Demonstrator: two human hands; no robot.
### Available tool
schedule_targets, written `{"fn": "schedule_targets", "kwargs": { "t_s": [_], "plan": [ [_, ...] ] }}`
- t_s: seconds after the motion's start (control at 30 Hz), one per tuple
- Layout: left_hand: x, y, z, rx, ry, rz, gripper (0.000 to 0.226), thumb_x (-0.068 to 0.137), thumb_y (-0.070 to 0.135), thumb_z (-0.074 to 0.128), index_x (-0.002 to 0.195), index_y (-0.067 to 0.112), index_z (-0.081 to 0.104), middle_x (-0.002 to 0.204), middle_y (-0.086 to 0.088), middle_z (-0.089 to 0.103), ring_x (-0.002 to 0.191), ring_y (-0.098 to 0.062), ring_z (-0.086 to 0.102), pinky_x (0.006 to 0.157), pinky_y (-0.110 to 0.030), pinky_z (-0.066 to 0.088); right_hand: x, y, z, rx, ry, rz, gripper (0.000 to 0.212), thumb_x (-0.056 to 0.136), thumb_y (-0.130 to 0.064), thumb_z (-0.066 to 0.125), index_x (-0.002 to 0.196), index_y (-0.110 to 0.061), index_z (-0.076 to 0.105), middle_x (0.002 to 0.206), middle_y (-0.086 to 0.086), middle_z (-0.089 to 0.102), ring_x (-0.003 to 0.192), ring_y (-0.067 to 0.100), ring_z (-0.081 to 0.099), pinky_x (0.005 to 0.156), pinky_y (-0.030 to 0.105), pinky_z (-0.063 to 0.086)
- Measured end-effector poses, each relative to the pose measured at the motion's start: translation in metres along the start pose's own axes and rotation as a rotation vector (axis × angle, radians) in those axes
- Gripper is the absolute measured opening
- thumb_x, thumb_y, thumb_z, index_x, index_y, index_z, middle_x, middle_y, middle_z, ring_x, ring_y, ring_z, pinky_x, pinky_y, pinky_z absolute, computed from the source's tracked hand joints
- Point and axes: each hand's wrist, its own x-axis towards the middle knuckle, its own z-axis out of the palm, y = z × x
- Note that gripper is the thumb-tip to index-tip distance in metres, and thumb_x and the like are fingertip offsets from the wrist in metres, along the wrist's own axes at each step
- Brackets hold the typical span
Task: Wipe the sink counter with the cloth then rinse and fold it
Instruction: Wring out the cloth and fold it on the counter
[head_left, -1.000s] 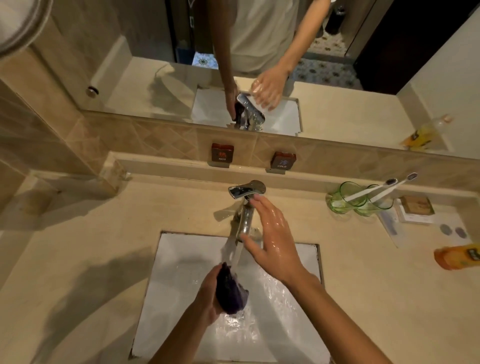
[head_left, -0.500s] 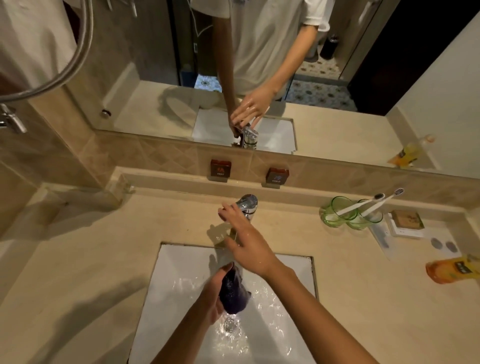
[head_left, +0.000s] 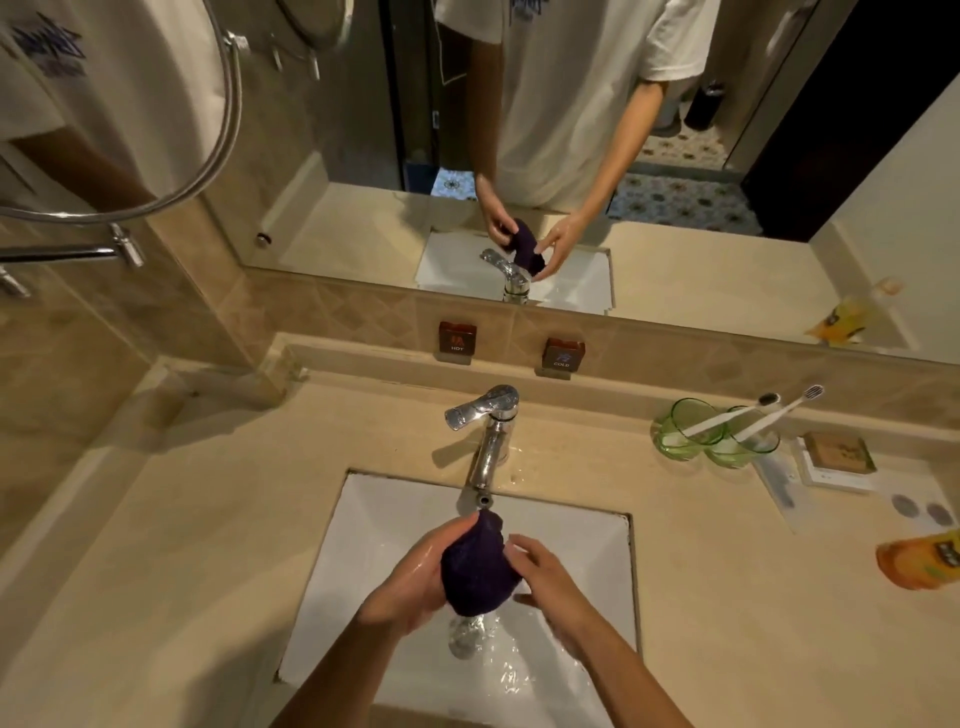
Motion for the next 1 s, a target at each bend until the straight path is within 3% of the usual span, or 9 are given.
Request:
{"fn": "schedule_targets", "kwargs": {
  "t_s": [0.13, 0.27, 0.33, 0.4, 0.53, 0.63, 0.73, 0.9, 1.0],
  "plan": [
    [-0.014, 0.000, 0.011, 0.013, 0.064, 0.091, 0.038, 0.108, 0.023, 0.048, 0.127, -0.006, 0.062, 0.123, -0.028, 0.064, 0.123, -0.036, 0.062, 0.110, -0.047, 0.049, -0.005, -0.008, -0.005, 0.023, -0.010, -0.065, 0.024, 0.104, -0.039, 0.052, 0.118, -0.028, 0.068, 0.112, -0.004, 0.073, 0.108, 0.014, 0.067, 0.097, 0.037, 0.056],
    [-0.023, -0.001, 0.025, 0.165, 0.158, 0.179, 0.026, 0.097, 0.021, 0.062, 0.075, 0.010, 0.057, 0.074, -0.005, 0.060, 0.072, -0.011, 0.064, 0.063, -0.021, 0.052, -0.011, -0.017, -0.010, 0.046, -0.032, -0.082, 0.020, 0.103, -0.028, 0.057, 0.120, -0.018, 0.061, 0.100, 0.002, 0.073, 0.092, 0.014, 0.070, 0.081, 0.030, 0.058],
    [-0.024, -0.004, 0.024, 0.188, 0.195, 0.196, 0.029, 0.094, 0.018, 0.066, 0.069, 0.014, 0.052, 0.070, -0.002, 0.056, 0.067, -0.010, 0.059, 0.057, -0.019, 0.047, -0.013, -0.019, -0.010, -0.002, -0.027, -0.099, 0.017, 0.104, -0.023, 0.054, 0.118, -0.015, 0.063, 0.103, 0.008, 0.074, 0.096, 0.021, 0.072, 0.085, 0.038, 0.059],
    [-0.029, -0.002, 0.022, 0.187, 0.201, 0.206, 0.029, 0.091, 0.016, 0.070, 0.065, 0.018, 0.056, 0.074, -0.004, 0.060, 0.073, -0.012, 0.061, 0.059, -0.020, 0.047, -0.018, -0.022, -0.006, -0.024, -0.014, -0.121, 0.018, 0.104, -0.023, 0.054, 0.114, -0.013, 0.066, 0.108, 0.014, 0.074, 0.098, 0.024, 0.071, 0.088, 0.042, 0.057],
    [-0.047, 0.011, 0.013, 0.262, 0.181, 0.215, 0.023, 0.069, 0.025, 0.079, 0.082, 0.017, 0.061, 0.087, -0.001, 0.066, 0.091, -0.022, 0.064, 0.070, -0.032, 0.048, -0.031, -0.035, 0.004, 0.017, 0.049, -0.164, 0.015, 0.104, -0.020, 0.055, 0.111, -0.011, 0.065, 0.103, 0.007, 0.071, 0.091, 0.016, 0.068, 0.077, 0.026, 0.054],
    [-0.058, 0.025, 0.002, 0.311, 0.165, 0.160, 0.041, 0.072, 0.028, 0.084, 0.109, 0.024, 0.068, 0.105, -0.006, 0.073, 0.103, -0.028, 0.071, 0.083, -0.039, 0.056, -0.045, -0.052, 0.016, 0.064, 0.094, -0.229, 0.016, 0.105, -0.020, 0.053, 0.112, -0.015, 0.066, 0.107, 0.004, 0.072, 0.099, 0.014, 0.069, 0.078, 0.021, 0.053],
    [-0.067, 0.042, -0.004, 0.432, 0.113, 0.122, 0.035, 0.085, 0.042, 0.079, 0.118, 0.034, 0.071, 0.118, -0.005, 0.074, 0.112, -0.021, 0.071, 0.098, -0.043, 0.056, -0.061, -0.066, 0.031, 0.047, 0.097, -0.297, 0.016, 0.105, -0.019, 0.053, 0.112, -0.014, 0.066, 0.110, 0.002, 0.071, 0.100, 0.013, 0.068, 0.080, 0.020, 0.053],
    [-0.075, 0.070, -0.007, 0.712, 0.031, 0.176, 0.019, 0.086, 0.043, 0.079, 0.103, 0.035, 0.078, 0.108, -0.003, 0.077, 0.102, -0.020, 0.073, 0.088, -0.037, 0.060, -0.084, -0.083, 0.049, -0.089, 0.041, -0.365, 0.011, 0.103, -0.014, 0.055, 0.107, -0.013, 0.065, 0.100, -0.001, 0.067, 0.091, 0.007, 0.061, 0.077, 0.014, 0.048],
    [-0.076, 0.079, -0.008, 0.772, 0.041, 0.289, 0.016, 0.084, 0.031, 0.083, 0.083, 0.021, 0.070, 0.089, 0.000, 0.072, 0.089, -0.017, 0.066, 0.079, -0.033, 0.050, -0.095, -0.090, 0.056, -0.113, 0.088, -0.356, 0.014, 0.102, -0.029, 0.058, 0.109, -0.018, 0.065, 0.100, -0.004, 0.068, 0.089, 0.007, 0.060, 0.075, 0.016, 0.046]
  ]
}}
